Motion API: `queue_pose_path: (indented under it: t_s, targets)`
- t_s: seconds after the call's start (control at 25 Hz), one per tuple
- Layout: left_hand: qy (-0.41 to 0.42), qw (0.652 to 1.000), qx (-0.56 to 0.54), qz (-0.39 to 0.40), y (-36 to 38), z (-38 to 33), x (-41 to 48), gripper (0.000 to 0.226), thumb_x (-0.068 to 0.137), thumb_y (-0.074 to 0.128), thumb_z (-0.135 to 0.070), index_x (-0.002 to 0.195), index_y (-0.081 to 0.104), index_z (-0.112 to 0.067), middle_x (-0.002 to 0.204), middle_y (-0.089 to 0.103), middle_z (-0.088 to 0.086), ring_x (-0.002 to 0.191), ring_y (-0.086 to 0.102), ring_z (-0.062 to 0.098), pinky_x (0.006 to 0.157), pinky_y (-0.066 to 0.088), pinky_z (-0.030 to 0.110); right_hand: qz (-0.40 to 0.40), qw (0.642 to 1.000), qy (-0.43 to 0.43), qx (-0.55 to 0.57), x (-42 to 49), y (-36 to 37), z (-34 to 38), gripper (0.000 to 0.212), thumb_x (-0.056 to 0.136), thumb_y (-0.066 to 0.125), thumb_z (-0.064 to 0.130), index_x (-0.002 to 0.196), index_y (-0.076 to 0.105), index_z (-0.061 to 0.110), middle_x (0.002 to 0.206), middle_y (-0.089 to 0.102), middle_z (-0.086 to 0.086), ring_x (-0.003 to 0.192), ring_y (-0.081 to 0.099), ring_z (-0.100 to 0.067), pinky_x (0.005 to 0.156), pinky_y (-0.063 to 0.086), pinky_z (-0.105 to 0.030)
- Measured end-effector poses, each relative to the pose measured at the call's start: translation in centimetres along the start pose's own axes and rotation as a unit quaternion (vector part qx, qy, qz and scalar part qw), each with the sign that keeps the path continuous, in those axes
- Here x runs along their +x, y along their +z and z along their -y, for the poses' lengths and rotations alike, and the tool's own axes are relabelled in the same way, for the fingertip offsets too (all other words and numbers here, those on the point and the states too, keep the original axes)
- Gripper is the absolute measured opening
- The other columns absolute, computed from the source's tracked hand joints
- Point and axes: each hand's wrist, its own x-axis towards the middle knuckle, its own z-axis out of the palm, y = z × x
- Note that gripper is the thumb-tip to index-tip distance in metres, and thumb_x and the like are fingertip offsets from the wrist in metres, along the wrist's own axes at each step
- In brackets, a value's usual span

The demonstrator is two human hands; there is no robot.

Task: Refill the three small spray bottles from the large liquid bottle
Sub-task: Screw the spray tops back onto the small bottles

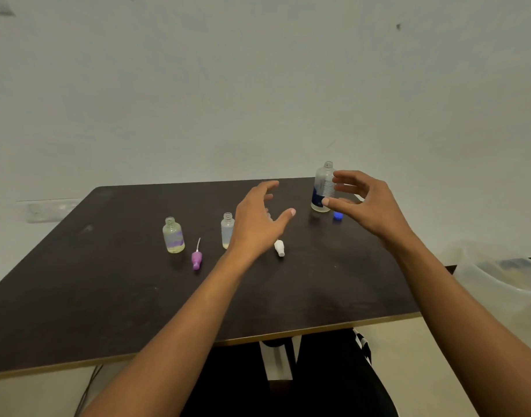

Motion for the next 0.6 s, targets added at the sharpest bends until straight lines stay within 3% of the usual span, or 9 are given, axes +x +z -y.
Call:
queue_pose_path:
  t_s: [0.24,0.32,0.44,0.6]
  targets:
    - [-0.038,0.999,0.032,-0.008,-1.1,3.1,0.2,0.062,0.088,0.081,-0.033,0.144,0.055,-0.027,0.145,0.059,-0.012,0.127,0.058,0.004,0.108,0.051,0.033,0.039,0.995,-0.039,-0.086,-0.6,3.2,-0.5,0.048,0.086,0.086,0.03,0.132,0.069,0.03,0.123,0.067,0.017,0.102,0.062,0.014,0.083,0.047,0.001]
    - [-0.059,0.997,0.054,0.007,-0.3,4.5,0.6,0.066,0.087,0.082,-0.033,0.146,0.053,-0.023,0.147,0.057,-0.007,0.13,0.058,0.009,0.111,0.05,0.037,0.074,0.98,-0.106,-0.151,-0.8,4.7,-1.3,0.042,0.089,0.084,0.021,0.129,0.072,0.028,0.127,0.069,0.013,0.106,0.065,0.004,0.094,0.053,-0.012]
    - [-0.092,0.992,0.086,0.031,1.1,6.4,1.1,0.069,0.088,0.081,-0.031,0.148,0.051,-0.015,0.149,0.057,0.001,0.134,0.057,0.017,0.113,0.047,0.038,0.175,0.929,-0.215,-0.244,-0.6,7.1,-3.2,0.044,0.088,0.076,0.003,0.128,0.073,0.021,0.132,0.071,0.004,0.121,0.066,-0.014,0.105,0.054,-0.035]
    - [-0.13,0.985,0.096,0.056,2.3,7.8,1.3,0.059,0.094,0.075,-0.025,0.148,0.05,-0.015,0.145,0.061,0.004,0.133,0.058,0.02,0.108,0.046,0.031,0.268,0.876,-0.254,-0.309,-0.3,9.8,-4.4,0.056,0.087,0.068,-0.005,0.134,0.07,0.025,0.14,0.067,0.004,0.129,0.062,-0.016,0.104,0.055,-0.039]
